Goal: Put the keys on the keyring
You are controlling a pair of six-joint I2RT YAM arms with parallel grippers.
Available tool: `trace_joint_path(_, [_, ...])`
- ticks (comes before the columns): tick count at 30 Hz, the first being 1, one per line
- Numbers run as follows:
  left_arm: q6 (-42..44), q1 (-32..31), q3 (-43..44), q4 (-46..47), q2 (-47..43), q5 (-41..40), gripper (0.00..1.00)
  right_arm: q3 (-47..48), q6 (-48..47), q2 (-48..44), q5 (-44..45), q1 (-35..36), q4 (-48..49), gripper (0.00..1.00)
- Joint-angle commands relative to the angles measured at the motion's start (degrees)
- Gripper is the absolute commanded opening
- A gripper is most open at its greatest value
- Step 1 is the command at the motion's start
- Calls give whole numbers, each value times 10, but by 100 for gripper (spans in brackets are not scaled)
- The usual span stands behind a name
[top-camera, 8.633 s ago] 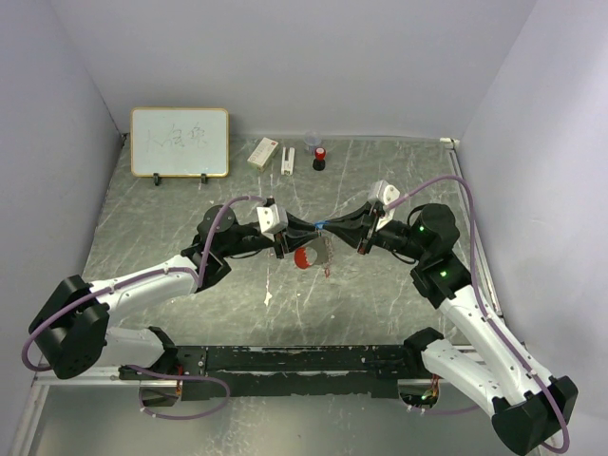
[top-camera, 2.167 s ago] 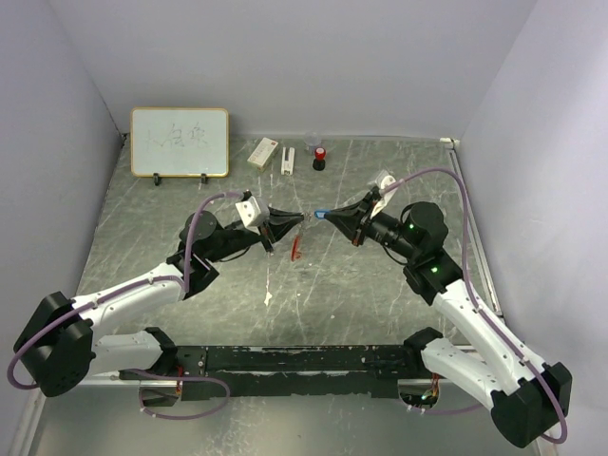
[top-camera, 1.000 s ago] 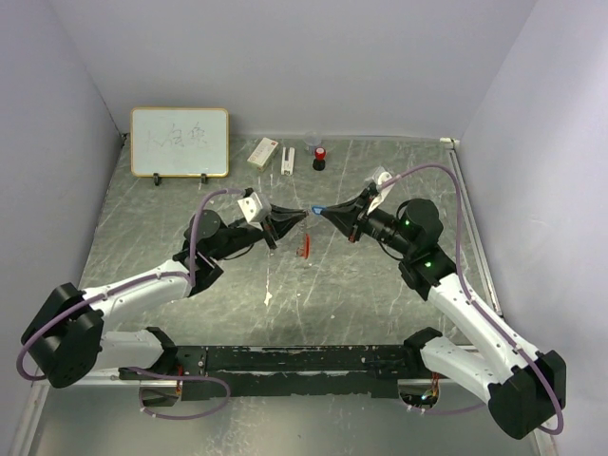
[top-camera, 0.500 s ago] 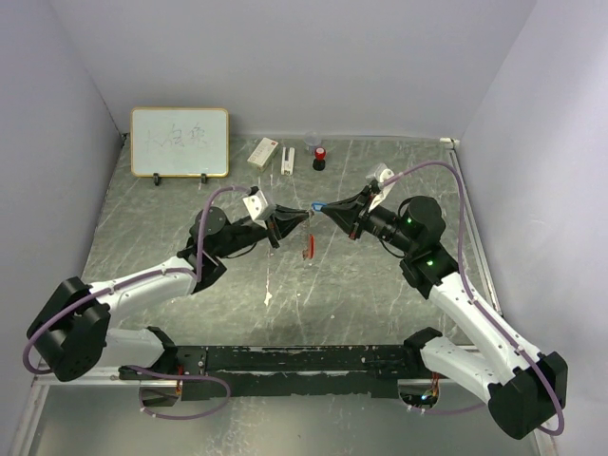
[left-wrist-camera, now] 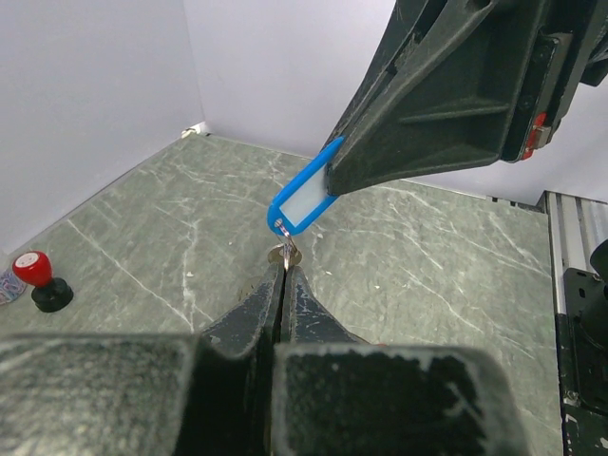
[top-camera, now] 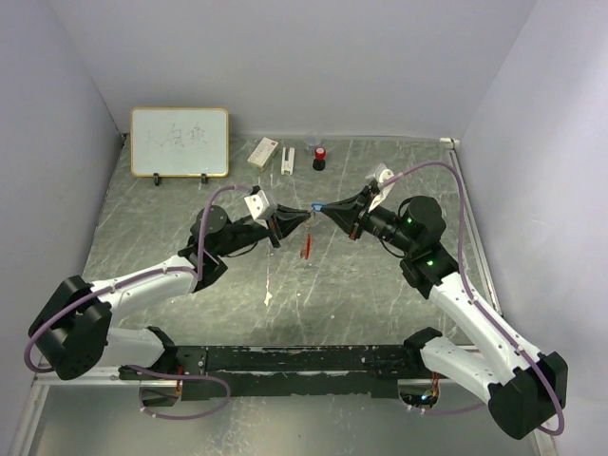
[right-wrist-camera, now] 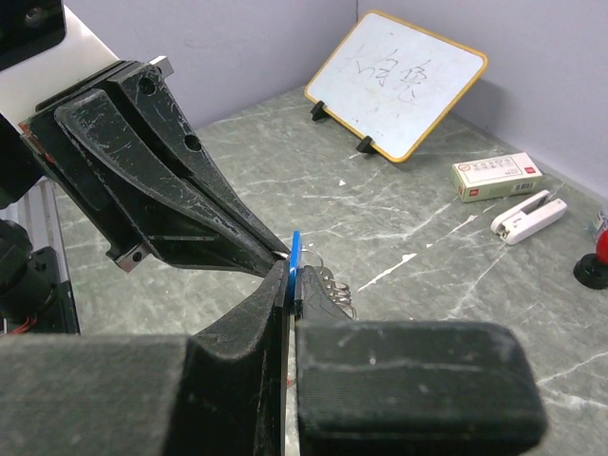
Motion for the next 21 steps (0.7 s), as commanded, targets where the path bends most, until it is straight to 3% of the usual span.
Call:
trace_joint_path(1, [-7, 1, 23, 20, -3, 13, 7, 15, -6, -3, -7, -2, 0, 0])
trace_joint_path(21, [-14, 4, 8, 31, -46, -7, 7, -3, -1, -17, -1, -2, 1, 0])
